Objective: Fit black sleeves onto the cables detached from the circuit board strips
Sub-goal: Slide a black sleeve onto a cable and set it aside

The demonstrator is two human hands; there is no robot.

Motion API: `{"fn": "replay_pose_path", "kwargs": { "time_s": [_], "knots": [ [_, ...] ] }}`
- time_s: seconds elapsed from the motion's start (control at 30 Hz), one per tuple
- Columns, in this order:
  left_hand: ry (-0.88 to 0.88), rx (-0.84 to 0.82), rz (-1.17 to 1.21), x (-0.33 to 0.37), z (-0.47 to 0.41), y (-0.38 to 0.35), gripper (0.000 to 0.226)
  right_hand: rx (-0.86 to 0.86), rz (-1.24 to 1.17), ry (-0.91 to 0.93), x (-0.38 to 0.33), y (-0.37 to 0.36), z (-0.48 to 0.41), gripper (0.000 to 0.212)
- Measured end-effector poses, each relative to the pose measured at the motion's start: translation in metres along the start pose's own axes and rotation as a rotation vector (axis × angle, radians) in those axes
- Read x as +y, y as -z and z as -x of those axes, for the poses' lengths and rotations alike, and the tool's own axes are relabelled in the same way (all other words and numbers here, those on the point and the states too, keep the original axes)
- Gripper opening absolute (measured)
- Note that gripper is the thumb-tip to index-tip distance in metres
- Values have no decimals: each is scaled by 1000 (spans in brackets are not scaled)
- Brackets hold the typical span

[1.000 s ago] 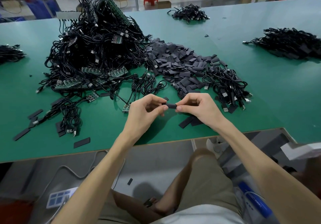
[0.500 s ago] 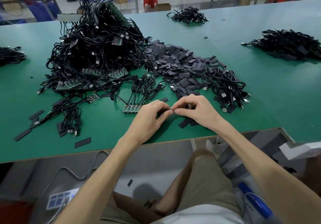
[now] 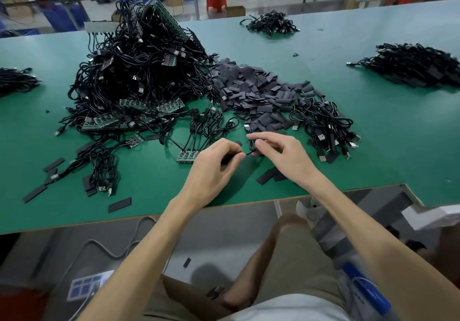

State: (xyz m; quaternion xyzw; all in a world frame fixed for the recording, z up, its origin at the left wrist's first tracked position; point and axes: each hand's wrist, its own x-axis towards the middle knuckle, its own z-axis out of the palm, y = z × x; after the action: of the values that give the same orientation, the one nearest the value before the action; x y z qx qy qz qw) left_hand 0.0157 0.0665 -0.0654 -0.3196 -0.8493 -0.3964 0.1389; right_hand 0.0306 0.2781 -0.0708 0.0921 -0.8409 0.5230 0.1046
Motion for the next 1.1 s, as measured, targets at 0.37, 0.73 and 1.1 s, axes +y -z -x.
{"fn": "replay_pose_path", "kwargs": {
  "time_s": [0.37, 0.73, 1.1],
  "knots": [
    [29, -110, 63, -5, -3, -2, 25, 3, -247, 10, 1, 7, -1, 7],
    [242, -84, 201, -4, -8, -6, 24, -180, -394, -45, 0, 9, -1, 11],
    [398, -41, 705, 10, -36, -2, 29, 48, -487, -138, 3, 11, -3, 9]
  ]
}}
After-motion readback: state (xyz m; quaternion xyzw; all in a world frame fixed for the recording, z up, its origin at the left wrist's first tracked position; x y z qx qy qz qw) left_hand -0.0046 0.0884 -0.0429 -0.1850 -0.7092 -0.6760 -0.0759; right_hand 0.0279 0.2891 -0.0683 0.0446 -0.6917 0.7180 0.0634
